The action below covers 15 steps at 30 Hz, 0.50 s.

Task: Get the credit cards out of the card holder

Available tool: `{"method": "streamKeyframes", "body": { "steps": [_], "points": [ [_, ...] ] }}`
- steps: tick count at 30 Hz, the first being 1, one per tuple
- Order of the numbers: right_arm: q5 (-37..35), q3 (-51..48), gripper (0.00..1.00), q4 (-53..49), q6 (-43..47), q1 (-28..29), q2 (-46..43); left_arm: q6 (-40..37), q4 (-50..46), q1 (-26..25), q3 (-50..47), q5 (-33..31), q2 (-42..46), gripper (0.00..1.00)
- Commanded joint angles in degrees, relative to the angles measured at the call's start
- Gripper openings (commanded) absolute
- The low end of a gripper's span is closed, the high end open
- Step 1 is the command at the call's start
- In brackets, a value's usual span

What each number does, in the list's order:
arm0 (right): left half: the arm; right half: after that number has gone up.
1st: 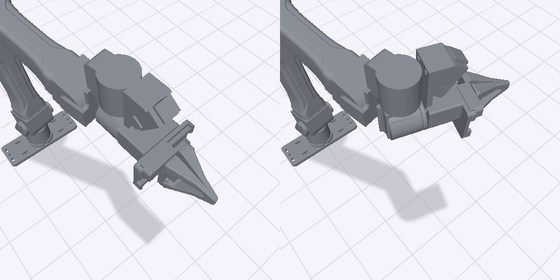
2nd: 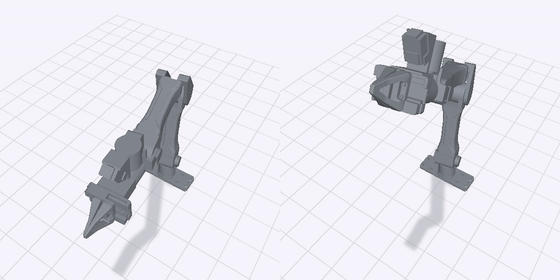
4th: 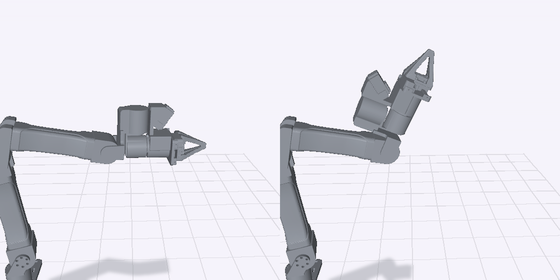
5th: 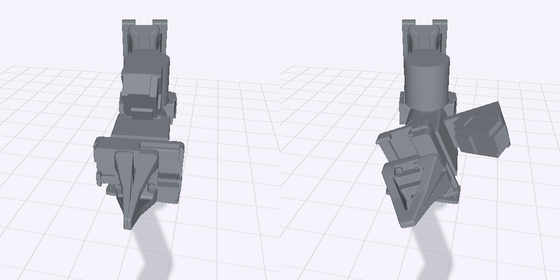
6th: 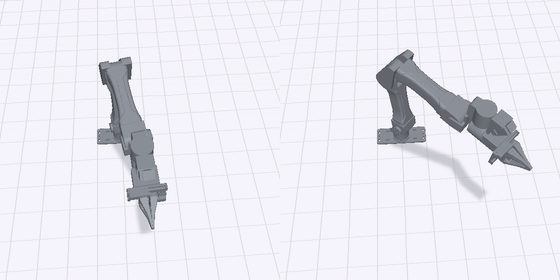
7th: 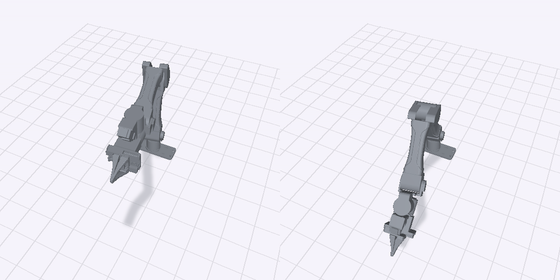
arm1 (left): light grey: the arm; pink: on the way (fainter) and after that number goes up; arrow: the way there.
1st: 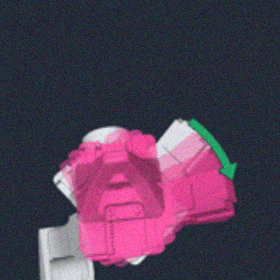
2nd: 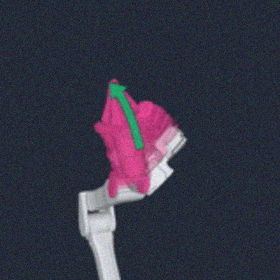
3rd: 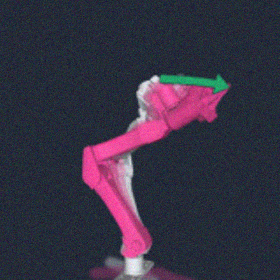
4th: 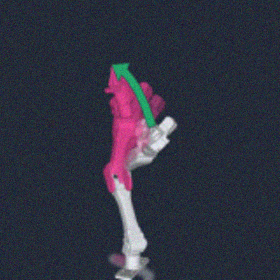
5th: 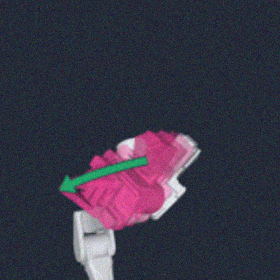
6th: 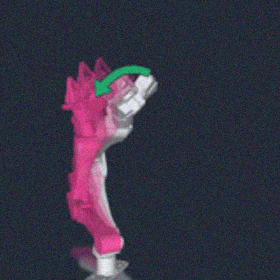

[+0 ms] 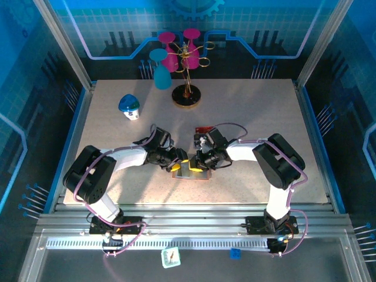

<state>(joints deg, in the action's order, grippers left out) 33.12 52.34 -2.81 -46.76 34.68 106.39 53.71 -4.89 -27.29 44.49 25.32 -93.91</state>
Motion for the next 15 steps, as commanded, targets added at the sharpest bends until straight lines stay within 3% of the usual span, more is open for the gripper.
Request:
{"method": "streamKeyframes", "body": {
  "steps": [1, 15],
  "points": [
    [0.5, -1.6, 0.17, 0.6, -1.8, -0.9, 0.2, 0.0, -5.1, -0.5, -0.1, -1.9, -1.5, 0.53],
    [1.1, -4.0, 0.17, 1.9, -2.2, -1.4, -0.6, 1.2, -1.5, -1.6, 0.2, 0.4, -0.9, 0.31]
  ]
}}
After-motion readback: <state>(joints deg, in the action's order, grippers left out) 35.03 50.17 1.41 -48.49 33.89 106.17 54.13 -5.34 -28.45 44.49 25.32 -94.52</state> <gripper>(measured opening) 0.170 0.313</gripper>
